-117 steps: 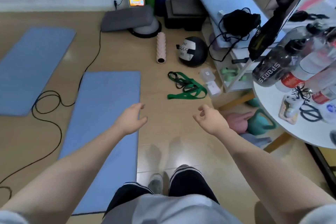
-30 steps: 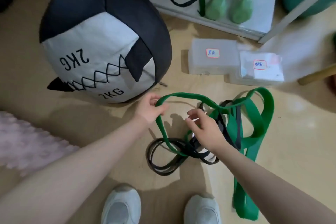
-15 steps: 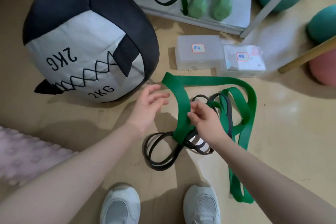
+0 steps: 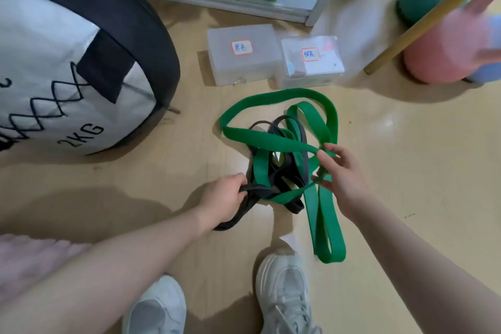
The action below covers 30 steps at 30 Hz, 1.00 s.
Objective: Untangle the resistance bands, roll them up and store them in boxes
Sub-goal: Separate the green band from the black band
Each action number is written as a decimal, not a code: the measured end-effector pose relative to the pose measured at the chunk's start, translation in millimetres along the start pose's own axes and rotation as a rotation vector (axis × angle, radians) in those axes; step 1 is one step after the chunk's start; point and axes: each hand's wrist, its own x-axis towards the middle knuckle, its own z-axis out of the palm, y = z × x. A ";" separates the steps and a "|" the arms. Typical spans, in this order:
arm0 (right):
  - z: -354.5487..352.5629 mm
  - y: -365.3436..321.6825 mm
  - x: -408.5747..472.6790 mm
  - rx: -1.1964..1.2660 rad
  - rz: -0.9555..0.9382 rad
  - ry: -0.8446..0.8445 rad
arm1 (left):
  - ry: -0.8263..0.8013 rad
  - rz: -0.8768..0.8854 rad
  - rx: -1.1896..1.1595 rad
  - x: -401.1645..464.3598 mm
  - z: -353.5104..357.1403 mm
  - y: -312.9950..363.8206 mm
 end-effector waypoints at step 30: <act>-9.7 5.0 13.7 0.038 -0.093 -0.143 | 0.011 0.395 0.576 24.2 12.4 -6.9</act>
